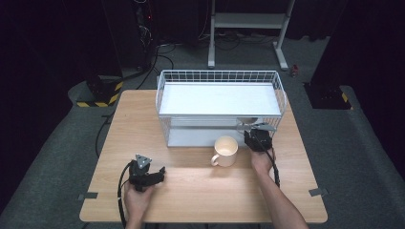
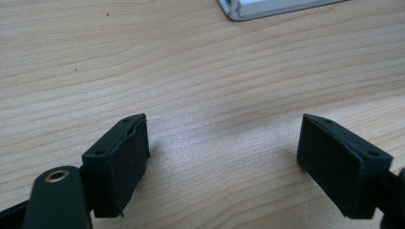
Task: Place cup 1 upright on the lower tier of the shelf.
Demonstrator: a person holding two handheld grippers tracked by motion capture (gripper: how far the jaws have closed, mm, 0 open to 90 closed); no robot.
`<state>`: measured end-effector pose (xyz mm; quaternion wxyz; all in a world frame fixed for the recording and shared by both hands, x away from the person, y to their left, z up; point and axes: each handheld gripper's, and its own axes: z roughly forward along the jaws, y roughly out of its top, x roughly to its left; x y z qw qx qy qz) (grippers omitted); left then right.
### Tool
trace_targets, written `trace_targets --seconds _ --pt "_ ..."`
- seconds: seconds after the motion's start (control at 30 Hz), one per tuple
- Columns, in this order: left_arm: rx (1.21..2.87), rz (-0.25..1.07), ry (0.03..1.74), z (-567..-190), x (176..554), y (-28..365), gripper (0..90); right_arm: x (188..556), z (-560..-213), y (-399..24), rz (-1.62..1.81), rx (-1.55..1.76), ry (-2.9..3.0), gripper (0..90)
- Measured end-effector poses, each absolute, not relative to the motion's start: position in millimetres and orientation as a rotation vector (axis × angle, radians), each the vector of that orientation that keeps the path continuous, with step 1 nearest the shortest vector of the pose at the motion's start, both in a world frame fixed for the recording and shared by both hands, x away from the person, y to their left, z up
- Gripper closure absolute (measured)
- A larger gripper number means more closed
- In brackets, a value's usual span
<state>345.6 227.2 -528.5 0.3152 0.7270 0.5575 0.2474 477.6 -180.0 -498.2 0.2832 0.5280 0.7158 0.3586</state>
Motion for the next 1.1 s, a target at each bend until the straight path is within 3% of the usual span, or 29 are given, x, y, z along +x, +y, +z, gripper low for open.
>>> trace_targets --seconds 0.17,0.43,1.1 --pt "1.909 0.653 1.471 -528.7 345.7 226.8 18.4 476.1 -500.4 -180.9 0.981 1.446 1.920 66.7" --pt "1.909 0.653 1.471 -528.7 345.7 226.8 18.4 453.5 -487.0 -189.7 1.069 1.397 1.938 51.2" --pt "1.909 0.651 1.470 -528.7 345.7 226.8 18.4 403.5 -486.5 -236.1 1.169 1.368 1.961 44.6"
